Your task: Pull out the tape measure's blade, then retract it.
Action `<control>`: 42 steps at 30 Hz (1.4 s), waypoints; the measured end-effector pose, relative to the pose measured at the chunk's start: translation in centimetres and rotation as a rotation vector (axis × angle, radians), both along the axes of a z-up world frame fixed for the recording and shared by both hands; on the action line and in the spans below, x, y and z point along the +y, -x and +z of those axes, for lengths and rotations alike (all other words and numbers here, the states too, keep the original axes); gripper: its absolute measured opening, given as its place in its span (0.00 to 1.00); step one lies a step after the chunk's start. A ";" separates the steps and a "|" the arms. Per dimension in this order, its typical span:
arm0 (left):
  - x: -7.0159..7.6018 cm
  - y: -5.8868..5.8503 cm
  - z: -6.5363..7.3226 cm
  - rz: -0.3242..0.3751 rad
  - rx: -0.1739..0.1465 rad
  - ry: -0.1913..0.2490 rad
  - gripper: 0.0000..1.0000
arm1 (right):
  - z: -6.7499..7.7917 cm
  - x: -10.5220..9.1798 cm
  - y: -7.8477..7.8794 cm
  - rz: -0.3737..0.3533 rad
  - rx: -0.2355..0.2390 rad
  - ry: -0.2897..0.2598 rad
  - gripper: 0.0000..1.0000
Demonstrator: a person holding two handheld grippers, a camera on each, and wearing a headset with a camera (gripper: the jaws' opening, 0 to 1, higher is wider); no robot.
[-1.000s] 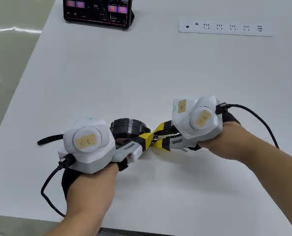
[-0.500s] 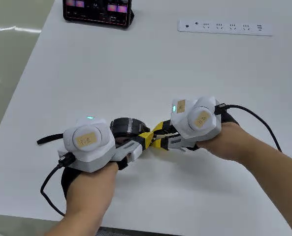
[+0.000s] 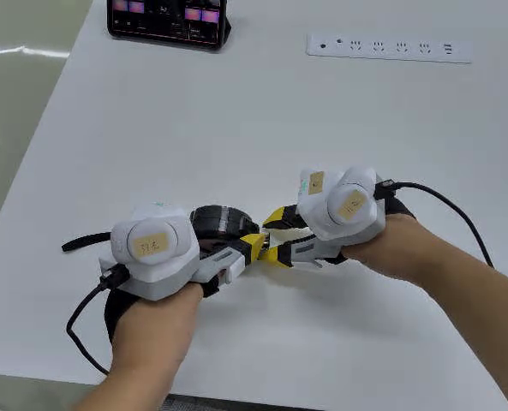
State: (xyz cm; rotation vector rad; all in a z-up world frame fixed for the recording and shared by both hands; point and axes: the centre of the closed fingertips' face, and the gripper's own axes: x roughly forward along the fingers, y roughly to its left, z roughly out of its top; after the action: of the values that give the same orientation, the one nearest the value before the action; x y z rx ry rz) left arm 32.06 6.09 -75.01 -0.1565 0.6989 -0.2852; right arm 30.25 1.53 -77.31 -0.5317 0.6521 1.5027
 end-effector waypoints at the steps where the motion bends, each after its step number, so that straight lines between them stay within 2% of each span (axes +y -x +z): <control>1: 0.0 0.0 0.0 -0.003 -0.001 -0.004 0.61 | 0.0 0.0 0.0 0.000 -0.001 -0.002 0.27; 7: -0.1 0.1 0.0 -0.022 -0.006 -0.016 0.63 | 0.1 -0.3 0.3 -0.014 0.001 -0.009 0.34; 13: -0.2 0.1 0.3 -0.038 -0.015 -0.023 0.64 | 0.4 -0.5 0.3 -0.019 0.001 -0.009 0.35; 15: -0.2 0.1 0.6 -0.060 -0.028 -0.045 0.66 | 0.8 -0.6 0.3 -0.026 -0.007 -0.015 0.36; 21: 0.1 0.2 1.0 -0.086 -0.044 -0.064 0.68 | 1.2 -1.2 0.3 -0.054 -0.015 -0.022 0.46; 25: 0.3 0.5 1.2 -0.124 -0.057 -0.096 0.70 | 1.6 -1.7 0.2 -0.078 -0.020 -0.037 0.53; 31: 0.2 0.9 1.7 -0.179 -0.073 -0.119 0.74 | 2.0 -2.5 0.4 -0.109 -0.033 -0.044 0.64; 42: 0.2 1.4 2.6 -0.287 -0.111 -0.177 0.79 | 2.6 -4.8 0.5 -0.183 -0.046 -0.039 0.76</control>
State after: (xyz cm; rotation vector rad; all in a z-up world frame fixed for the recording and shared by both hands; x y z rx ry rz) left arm 30.68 6.29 -72.36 0.1288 0.6319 -0.5002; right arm 29.74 -3.26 -74.67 -0.4629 0.6172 1.3245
